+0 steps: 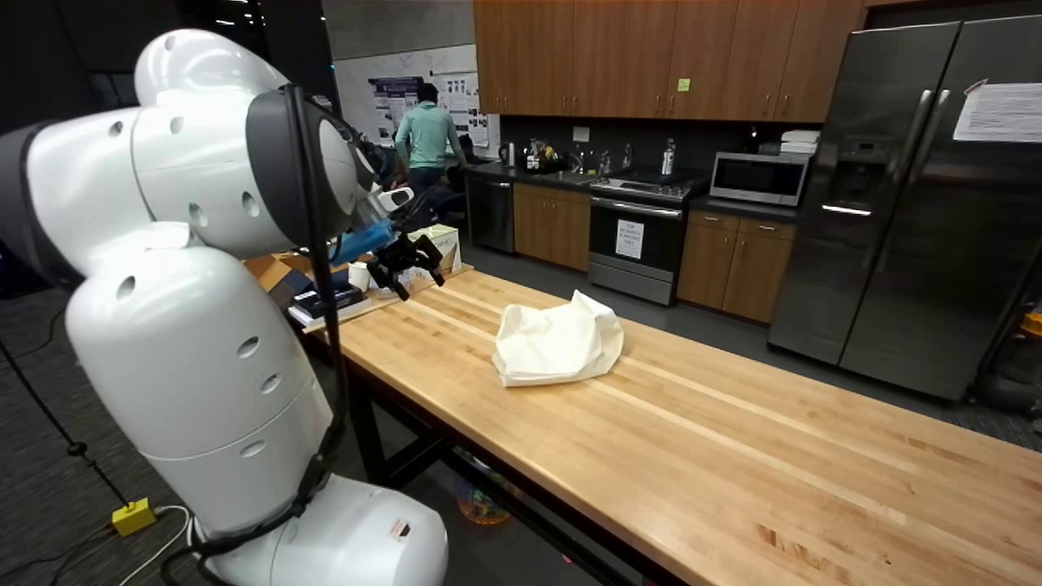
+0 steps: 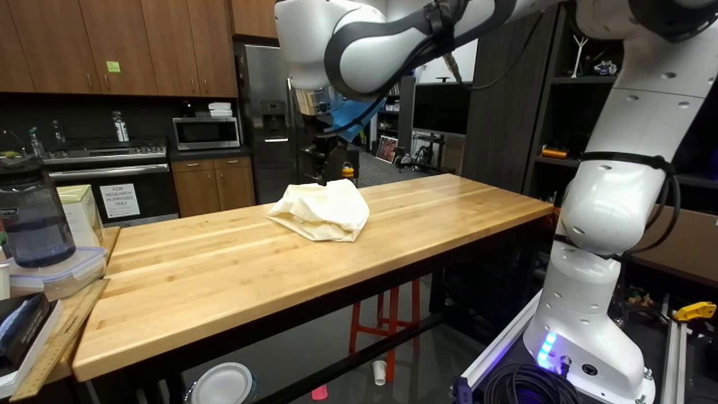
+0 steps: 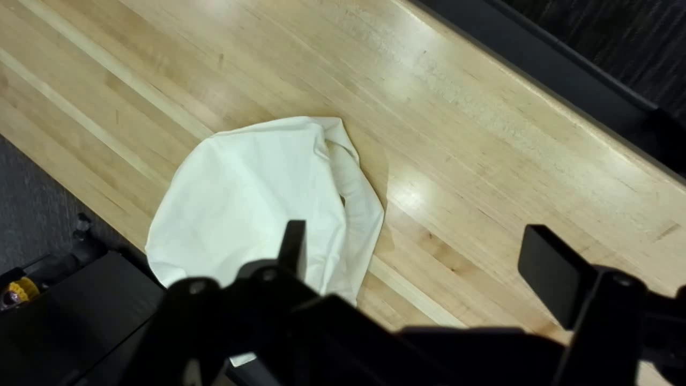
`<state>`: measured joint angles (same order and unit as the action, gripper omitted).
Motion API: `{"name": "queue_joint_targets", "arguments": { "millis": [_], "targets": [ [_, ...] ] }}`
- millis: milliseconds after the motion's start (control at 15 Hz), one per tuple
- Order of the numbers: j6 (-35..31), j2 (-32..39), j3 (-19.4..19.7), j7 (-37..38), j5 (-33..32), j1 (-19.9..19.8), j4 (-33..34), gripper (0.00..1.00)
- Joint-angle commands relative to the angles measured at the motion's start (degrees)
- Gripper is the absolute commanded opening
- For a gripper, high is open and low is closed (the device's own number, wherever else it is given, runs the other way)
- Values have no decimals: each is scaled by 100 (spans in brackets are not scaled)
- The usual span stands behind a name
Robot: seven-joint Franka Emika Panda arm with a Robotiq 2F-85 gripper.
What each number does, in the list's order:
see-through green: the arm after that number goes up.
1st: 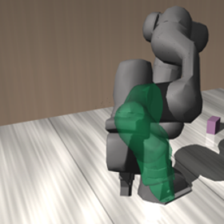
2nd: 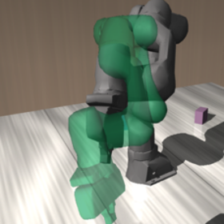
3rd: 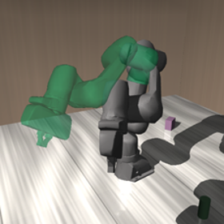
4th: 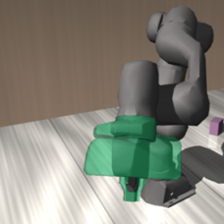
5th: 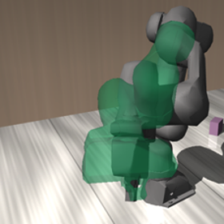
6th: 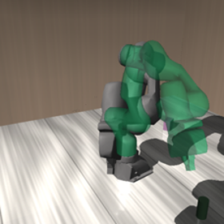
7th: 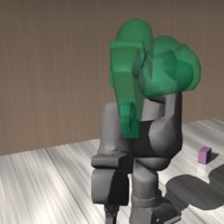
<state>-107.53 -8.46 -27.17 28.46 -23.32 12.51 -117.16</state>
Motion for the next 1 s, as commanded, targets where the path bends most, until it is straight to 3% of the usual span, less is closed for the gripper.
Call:
{"name": "queue_joint_targets", "arguments": {
  "millis": [0,400,933],
  "targets": [
    [-500,185,243,-36,-53,144,125,100],
    [-1069,534,592,-19,-96,65,475,100],
    [-1100,916,1226,56,43,-103,1127,100]
  ]
}}
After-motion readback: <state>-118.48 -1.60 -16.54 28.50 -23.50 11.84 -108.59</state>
